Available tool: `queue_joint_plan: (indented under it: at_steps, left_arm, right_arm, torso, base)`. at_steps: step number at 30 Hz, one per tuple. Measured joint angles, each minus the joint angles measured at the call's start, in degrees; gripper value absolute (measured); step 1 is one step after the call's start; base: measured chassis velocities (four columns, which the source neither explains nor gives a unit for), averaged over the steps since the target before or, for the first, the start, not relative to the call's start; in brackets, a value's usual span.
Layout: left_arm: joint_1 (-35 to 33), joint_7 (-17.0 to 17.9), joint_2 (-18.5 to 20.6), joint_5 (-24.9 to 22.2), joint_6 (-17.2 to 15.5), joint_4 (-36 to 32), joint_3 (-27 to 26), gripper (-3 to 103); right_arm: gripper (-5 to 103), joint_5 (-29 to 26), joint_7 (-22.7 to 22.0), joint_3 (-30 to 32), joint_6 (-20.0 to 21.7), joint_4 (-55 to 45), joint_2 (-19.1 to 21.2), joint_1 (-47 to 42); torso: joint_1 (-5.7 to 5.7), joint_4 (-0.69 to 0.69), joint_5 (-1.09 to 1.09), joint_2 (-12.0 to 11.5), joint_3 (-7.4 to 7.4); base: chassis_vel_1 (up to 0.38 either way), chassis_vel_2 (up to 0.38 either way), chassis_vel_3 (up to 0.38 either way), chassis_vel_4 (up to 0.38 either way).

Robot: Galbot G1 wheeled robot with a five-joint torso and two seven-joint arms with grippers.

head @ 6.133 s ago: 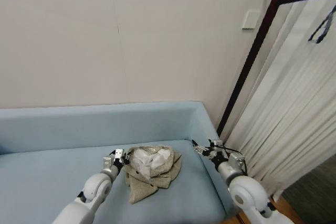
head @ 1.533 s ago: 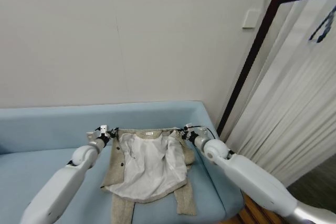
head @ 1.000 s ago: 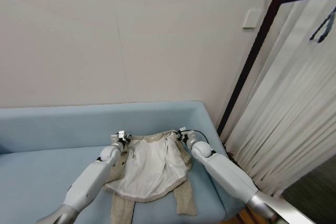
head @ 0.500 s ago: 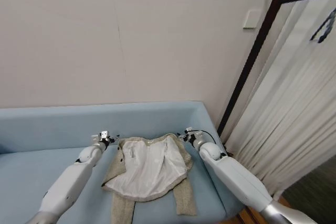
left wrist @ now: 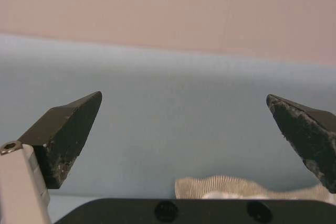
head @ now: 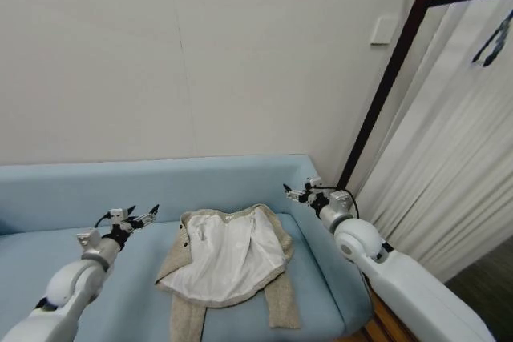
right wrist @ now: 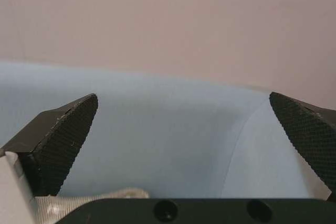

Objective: Pick up the clothes from the sofa and hang them on the clothes hanger.

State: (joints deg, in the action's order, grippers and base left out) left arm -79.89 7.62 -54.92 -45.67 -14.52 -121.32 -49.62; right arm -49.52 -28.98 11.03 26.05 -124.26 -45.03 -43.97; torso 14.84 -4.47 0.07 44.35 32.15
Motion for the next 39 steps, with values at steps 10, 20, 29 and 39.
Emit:
queue_joint_plan:
  at_steps: [10,20,29,39]
  left_arm:
    - [-11.1,5.4,-6.9,-1.6,-5.6,-22.8,-12.5,100]
    - [-14.1,3.6,-9.7,-1.5,-7.5,-22.7,-13.1,100]
    - [-11.7,2.3,-9.1,-0.4,-8.6,-22.3,-10.4,100]
    - [-7.0,0.5,-4.9,-0.2,-8.9,-21.9,-9.4,100]
  right_arm:
    - [100,-9.0,-11.2,3.0,4.8,-6.6,5.2,13.2]
    - [100,-21.1,-13.3,-1.2,10.2,6.3,10.6,45.8]
    - [100,-21.8,-7.0,-2.2,13.3,16.2,19.9,56.3]
    - [100,-20.6,-1.9,-16.6,15.8,34.3,21.9,71.7]
  torso:
    - [-0.01,0.0,0.04,0.0,0.0]
    - [0.02,0.01,0.0,0.0,0.02]
    - [0.01,0.0,0.03,0.0,0.01]
    - [0.02,0.01,0.06,0.0,0.01]
  base:
    - [0.0,0.0,0.0,0.0]
    - [0.0,0.0,0.0,0.0]
    - [0.0,0.0,0.0,0.0]
    - [0.0,0.0,0.0,0.0]
